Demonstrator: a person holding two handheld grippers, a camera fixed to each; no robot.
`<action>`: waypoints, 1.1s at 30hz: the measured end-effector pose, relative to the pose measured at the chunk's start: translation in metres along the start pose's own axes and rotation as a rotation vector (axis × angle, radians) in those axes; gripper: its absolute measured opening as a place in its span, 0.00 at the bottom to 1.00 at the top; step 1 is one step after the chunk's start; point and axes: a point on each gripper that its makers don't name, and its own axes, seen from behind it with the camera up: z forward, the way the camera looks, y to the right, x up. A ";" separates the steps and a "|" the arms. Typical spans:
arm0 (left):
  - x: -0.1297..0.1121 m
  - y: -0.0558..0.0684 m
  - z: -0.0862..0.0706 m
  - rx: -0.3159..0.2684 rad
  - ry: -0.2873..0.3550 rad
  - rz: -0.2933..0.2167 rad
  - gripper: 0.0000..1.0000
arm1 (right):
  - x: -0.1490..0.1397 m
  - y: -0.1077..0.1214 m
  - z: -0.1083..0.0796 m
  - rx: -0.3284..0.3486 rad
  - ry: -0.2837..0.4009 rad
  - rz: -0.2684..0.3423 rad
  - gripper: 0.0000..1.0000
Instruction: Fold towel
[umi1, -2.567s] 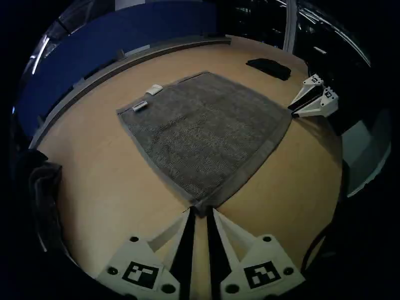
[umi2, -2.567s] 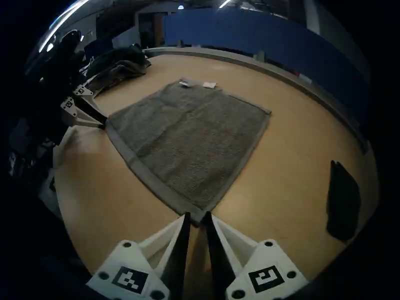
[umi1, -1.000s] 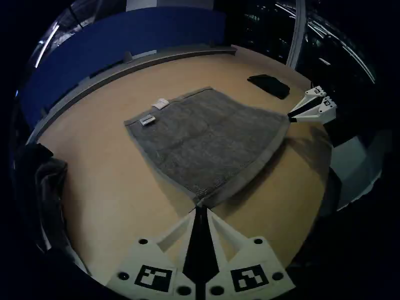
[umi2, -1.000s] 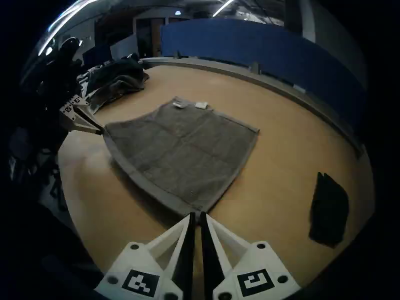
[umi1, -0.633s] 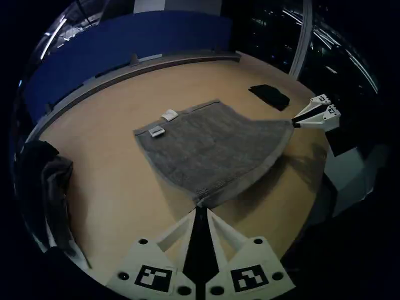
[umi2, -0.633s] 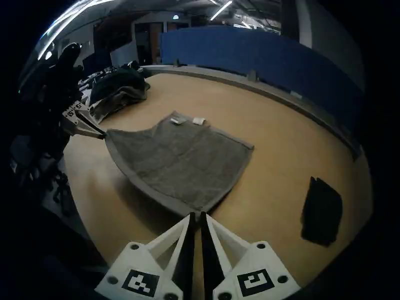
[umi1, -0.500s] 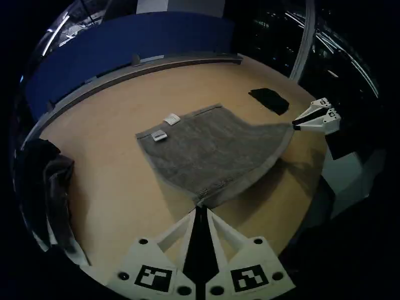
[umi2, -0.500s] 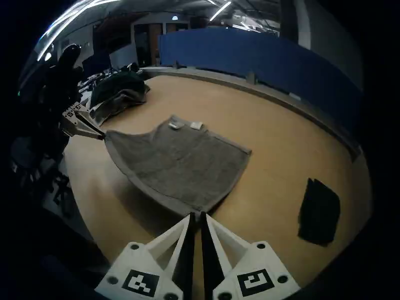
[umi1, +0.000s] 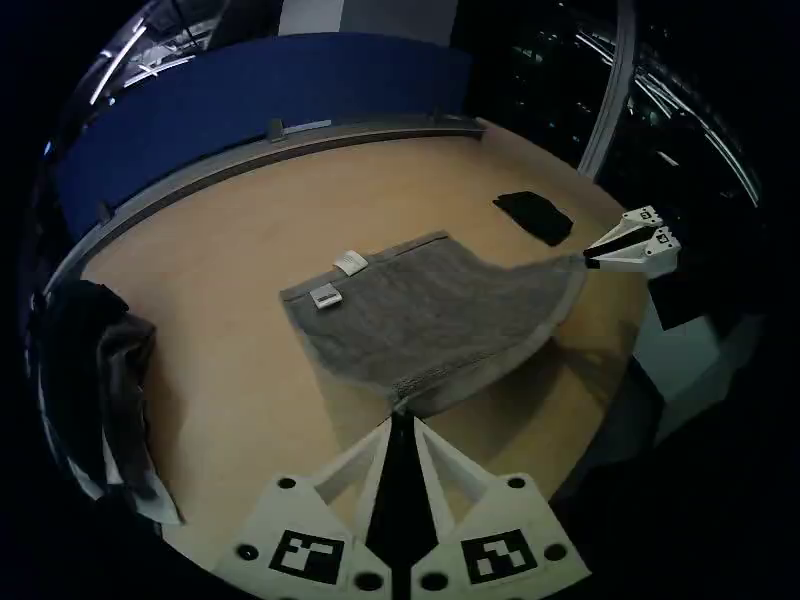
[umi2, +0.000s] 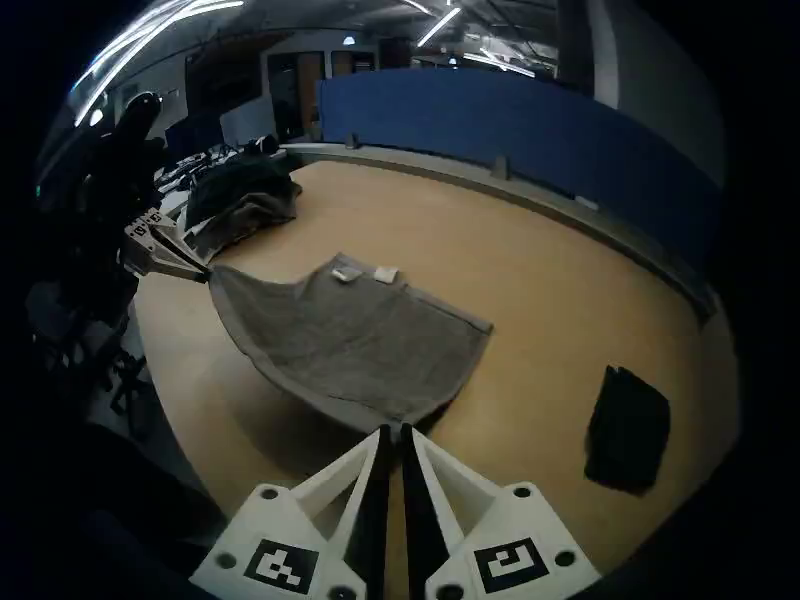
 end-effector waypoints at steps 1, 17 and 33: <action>0.000 0.000 0.000 -0.002 0.000 -0.004 0.00 | 0.000 0.000 0.000 0.001 0.000 0.000 0.07; 0.000 0.004 -0.006 -0.017 0.002 -0.031 0.00 | -0.001 -0.004 -0.005 0.001 -0.001 0.003 0.07; 0.019 -0.016 0.004 -0.008 0.003 -0.065 0.00 | 0.020 0.016 0.013 -0.028 0.006 0.018 0.07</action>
